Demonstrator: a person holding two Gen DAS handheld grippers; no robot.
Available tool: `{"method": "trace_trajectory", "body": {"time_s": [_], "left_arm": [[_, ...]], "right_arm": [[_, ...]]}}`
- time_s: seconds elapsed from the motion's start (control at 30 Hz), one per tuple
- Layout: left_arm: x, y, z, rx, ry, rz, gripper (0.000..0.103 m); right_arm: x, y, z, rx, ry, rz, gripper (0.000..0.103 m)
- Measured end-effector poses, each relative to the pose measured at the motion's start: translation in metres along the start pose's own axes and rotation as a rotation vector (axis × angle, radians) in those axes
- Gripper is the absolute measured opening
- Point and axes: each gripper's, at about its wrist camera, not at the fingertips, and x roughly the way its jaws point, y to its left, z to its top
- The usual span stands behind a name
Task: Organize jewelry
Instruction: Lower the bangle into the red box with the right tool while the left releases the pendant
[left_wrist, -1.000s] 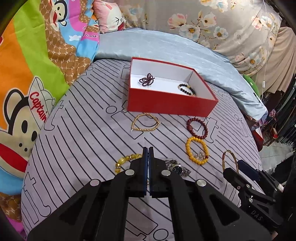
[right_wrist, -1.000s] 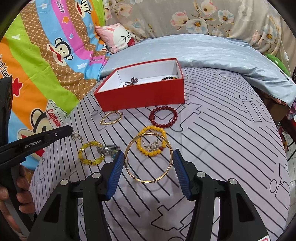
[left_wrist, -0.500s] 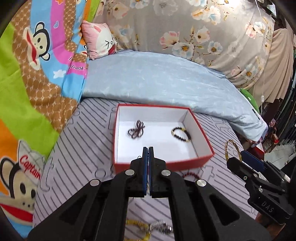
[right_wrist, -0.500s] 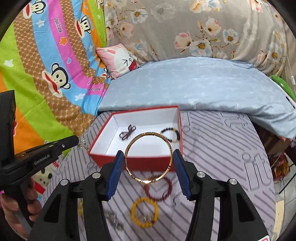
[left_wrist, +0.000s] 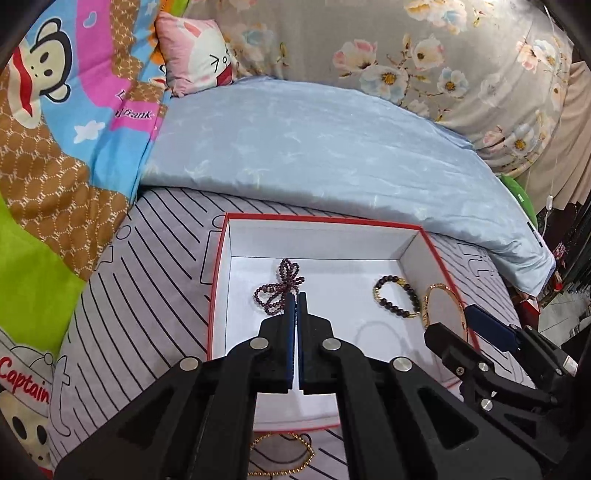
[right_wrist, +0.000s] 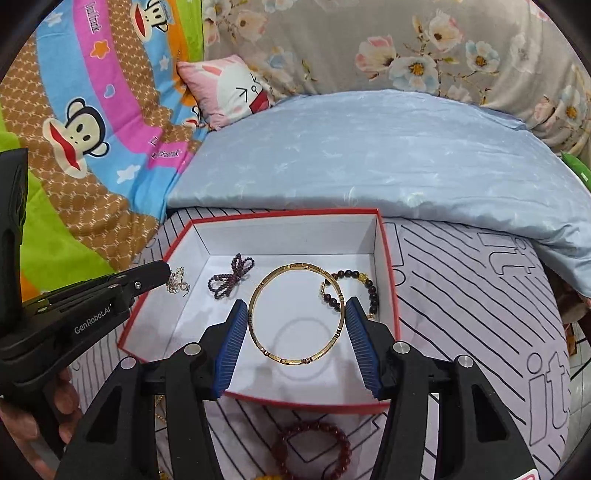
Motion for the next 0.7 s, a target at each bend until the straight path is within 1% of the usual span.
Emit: {"method": "trace_trajectory", "body": {"time_s": [0.07, 0.17, 0.23, 0.3, 0.37, 0.47, 0.6, 0.7], "left_arm": [[0.01, 0.003, 0.0, 0.0, 0.014, 0.005, 0.001], [0.015, 0.005, 0.001, -0.011, 0.023, 0.009, 0.002], [0.014, 0.008, -0.001, -0.012, 0.024, 0.023, 0.009], [0.009, 0.012, -0.003, -0.023, 0.019, 0.028, 0.028], [0.002, 0.014, -0.006, -0.029, 0.009, 0.033, 0.033], [-0.011, 0.017, -0.014, -0.036, 0.001, 0.032, 0.033], [-0.028, 0.017, -0.034, -0.043, 0.007, 0.028, 0.033], [-0.035, 0.018, -0.048, -0.053, 0.018, 0.026, 0.033]], "right_arm": [[0.009, -0.001, 0.001, 0.005, 0.01, 0.001, 0.053], [0.015, -0.002, 0.0, 0.016, 0.012, -0.011, 0.054], [0.012, -0.003, -0.001, 0.022, 0.006, -0.016, 0.054], [0.008, -0.005, -0.004, 0.032, 0.004, -0.017, 0.054], [0.001, -0.005, -0.011, 0.034, 0.003, -0.019, 0.054], [-0.012, -0.003, -0.024, 0.026, 0.003, -0.028, 0.054], [-0.03, 0.002, -0.047, 0.017, 0.004, -0.041, 0.055], [-0.042, 0.004, -0.063, 0.026, 0.02, -0.034, 0.055]]}}
